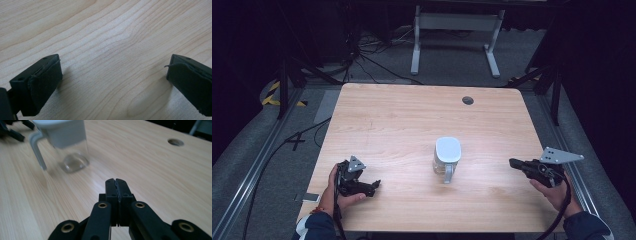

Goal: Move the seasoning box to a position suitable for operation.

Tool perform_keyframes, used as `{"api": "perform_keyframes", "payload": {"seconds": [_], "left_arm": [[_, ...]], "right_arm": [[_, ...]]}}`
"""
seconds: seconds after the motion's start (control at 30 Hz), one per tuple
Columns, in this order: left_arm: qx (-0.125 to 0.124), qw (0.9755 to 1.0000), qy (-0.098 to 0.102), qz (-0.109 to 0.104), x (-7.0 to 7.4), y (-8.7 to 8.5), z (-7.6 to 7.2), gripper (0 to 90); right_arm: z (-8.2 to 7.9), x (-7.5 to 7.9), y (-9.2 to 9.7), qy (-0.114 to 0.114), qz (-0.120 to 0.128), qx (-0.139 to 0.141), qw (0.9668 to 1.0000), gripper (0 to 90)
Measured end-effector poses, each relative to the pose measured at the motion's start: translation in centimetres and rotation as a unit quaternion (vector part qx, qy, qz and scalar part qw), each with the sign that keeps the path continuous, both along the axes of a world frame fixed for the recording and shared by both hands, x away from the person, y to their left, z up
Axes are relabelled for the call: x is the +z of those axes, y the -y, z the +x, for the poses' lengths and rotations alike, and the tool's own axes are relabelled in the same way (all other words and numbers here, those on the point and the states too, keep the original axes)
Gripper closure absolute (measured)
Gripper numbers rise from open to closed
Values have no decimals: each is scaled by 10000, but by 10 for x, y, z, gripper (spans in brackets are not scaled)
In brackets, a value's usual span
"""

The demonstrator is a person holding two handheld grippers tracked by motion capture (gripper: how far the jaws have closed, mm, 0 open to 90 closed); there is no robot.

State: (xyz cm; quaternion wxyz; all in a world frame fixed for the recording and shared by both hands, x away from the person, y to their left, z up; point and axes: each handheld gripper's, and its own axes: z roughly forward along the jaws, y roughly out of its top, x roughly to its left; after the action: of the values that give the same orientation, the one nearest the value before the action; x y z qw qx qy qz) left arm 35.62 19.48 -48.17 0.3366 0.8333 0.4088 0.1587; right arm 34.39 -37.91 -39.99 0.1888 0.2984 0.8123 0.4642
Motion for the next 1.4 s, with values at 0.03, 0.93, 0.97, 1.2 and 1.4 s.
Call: {"api": "perform_keyframes", "payload": {"seconds": [0.03,0.93,0.97,1.2,1.4], "left_arm": [[6,10000,-11,-6,0,0,0,2],[-11,10000,-25,22,0,0,0,3],[15,10000,-73,28,1,0,-1,4],[18,10000,-72,30,1,0,-1,3],[-165,9998,17,-74,5,7,5,207]], "right_arm": [[2,3,-4,14,56,63,10000,896],[31,24,-167,162,-11,1878,9821,898],[30,23,-169,191,-46,1848,9826,898],[30,22,-165,210,-11,1710,9850,898],[30,20,-163,219,72,1764,9840,899]]}}
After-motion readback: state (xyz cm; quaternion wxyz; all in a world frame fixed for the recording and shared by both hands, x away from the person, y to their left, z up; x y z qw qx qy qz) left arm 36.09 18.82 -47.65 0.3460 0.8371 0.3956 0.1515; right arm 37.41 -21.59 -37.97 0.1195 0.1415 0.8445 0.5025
